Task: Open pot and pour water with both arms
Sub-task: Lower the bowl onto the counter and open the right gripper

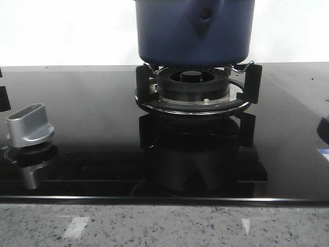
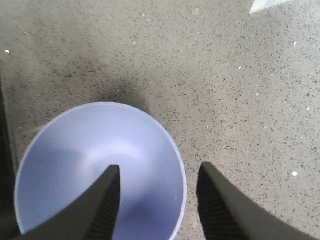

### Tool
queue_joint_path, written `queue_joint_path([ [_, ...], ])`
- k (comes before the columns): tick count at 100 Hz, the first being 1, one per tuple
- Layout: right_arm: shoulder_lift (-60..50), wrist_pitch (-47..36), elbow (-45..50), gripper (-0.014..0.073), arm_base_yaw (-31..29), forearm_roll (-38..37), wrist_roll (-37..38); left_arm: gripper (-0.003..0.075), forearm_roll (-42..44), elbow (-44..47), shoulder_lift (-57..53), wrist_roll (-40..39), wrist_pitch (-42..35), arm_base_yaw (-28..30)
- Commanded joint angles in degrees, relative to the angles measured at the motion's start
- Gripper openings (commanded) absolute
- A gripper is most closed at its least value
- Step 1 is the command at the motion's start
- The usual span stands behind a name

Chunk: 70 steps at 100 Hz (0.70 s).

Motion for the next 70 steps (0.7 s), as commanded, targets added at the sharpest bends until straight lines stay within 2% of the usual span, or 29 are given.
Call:
queue_joint_path([
  [1,-2.23,-2.01,-1.92,0.0318,-0.32,0.54,-0.22,0.019,-6.27,-1.79,-1.31,2.05,1.7,-1.85],
  [22,-2.37,-1.89,-1.92,0.0318,-0.32,0.68,-0.22,0.019,-5.21,-1.79,0.91,4.73,0.61,-4.31],
  [70,-2.26,-2.38,-1.47,0.0318,-0.32,1.14,-0.22,0.019,-4.67,-1.79,2.98,7.22,-2.53,-4.26],
])
